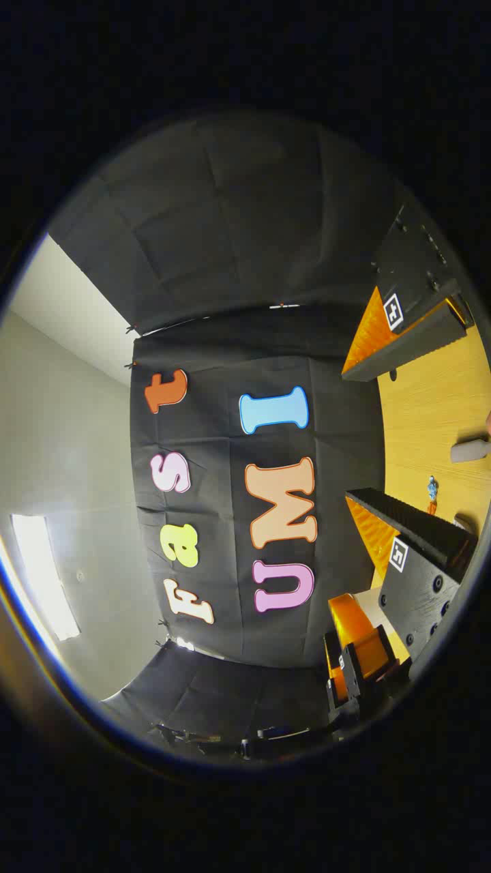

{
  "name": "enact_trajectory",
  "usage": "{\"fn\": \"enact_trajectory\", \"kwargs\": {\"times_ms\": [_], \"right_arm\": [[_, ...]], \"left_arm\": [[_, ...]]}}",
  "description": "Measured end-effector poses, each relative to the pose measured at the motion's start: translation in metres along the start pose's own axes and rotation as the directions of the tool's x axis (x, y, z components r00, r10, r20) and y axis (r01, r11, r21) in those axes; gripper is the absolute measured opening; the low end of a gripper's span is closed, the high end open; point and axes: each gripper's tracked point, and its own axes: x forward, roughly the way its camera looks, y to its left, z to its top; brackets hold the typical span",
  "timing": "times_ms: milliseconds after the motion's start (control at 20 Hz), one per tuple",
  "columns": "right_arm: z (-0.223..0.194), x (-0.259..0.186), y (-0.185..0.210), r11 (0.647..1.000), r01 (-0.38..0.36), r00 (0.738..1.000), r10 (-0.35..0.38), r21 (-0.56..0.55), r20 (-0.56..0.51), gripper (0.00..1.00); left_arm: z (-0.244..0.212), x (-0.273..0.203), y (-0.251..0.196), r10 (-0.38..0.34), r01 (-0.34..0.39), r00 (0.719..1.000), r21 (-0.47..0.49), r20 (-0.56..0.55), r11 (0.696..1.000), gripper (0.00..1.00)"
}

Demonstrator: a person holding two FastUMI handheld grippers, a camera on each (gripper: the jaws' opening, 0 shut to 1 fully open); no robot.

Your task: Pick up the small broom and dustpan from the desktop, sweep the trash into the dustpan with the broom, and then empty the trash into the garbage bin.

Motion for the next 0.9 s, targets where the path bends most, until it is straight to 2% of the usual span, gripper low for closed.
{"fn": "enact_trajectory", "kwargs": {"times_ms": [150,350,900], "right_arm": [[0.003,0.003,-0.004,1.000,0.007,1.000,-0.007,-0.005,0.011,0.93],[0.003,0.006,-0.005,1.000,0.004,1.000,-0.004,-0.016,0.017,0.93],[0.002,0.016,0.004,0.999,-0.012,1.000,0.013,-0.042,0.017,0.93]], "left_arm": [[0.002,0.003,0.000,0.009,-0.010,1.000,0.018,0.009,1.000,0.95],[0.002,0.006,0.000,0.023,-0.024,1.000,0.094,0.012,0.995,0.96],[0.010,0.009,0.012,0.052,-0.053,0.998,0.043,0.039,0.998,0.95]]}}
